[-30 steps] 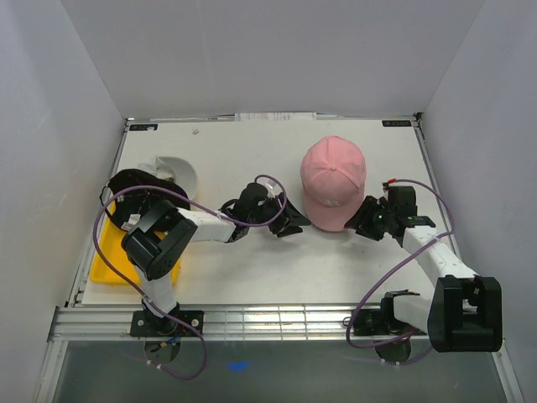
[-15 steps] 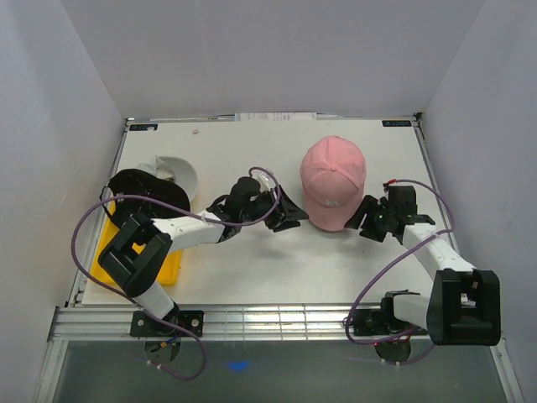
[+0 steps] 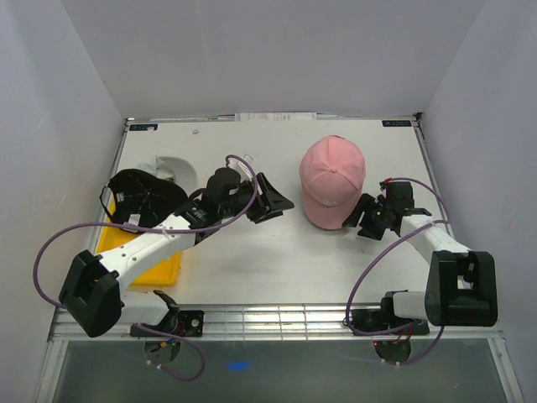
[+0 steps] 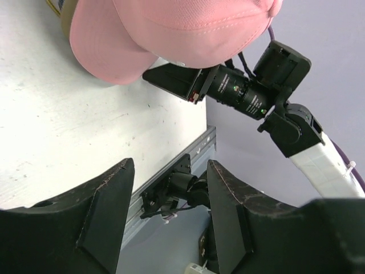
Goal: Stack the hats
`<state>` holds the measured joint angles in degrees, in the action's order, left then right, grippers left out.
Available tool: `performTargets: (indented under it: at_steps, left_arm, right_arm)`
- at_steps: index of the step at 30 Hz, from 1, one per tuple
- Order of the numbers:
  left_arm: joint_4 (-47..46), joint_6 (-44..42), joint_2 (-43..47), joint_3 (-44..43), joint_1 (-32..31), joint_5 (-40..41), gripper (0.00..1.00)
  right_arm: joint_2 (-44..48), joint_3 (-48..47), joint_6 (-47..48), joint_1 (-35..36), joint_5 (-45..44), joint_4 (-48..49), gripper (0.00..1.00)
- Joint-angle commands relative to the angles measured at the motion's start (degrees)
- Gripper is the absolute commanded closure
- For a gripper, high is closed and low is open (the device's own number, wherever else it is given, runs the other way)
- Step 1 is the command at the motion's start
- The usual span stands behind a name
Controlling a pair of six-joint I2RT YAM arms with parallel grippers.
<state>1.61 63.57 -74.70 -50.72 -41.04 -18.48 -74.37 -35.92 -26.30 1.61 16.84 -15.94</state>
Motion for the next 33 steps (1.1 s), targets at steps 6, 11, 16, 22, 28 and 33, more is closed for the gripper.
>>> performTargets:
  at_steps: [6,11,16,22,28,33]
  left_arm:
    - [19.38,-5.91,8.77,-5.71,1.31,12.48,0.36]
    - [26.15,-6.97,11.85,-7.64,1.57,17.77,0.35]
    - [35.47,-7.85,15.10,-10.01,1.84,27.42,0.33]
    - [45.75,-8.20,17.48,-14.75,2.01,35.69,0.31]
    - [57.79,-5.57,16.95,-20.12,2.28,47.12,0.29]
    - [64.48,-4.07,14.41,-22.49,3.50,53.88,0.29]
  right_arm:
    - [-2.01,-2.49,2.13,-0.64,0.91,3.29,0.32]
    - [-3.68,-1.87,2.48,-0.99,2.49,4.87,0.32]
    - [-2.98,-2.05,2.93,-2.57,3.90,4.87,0.31]
    - [0.27,-1.08,2.40,-2.75,5.39,3.91,0.30]
    - [5.97,3.22,2.05,-2.75,9.08,3.38,0.28]
    - [9.67,4.37,1.87,-2.75,10.40,1.97,0.27]
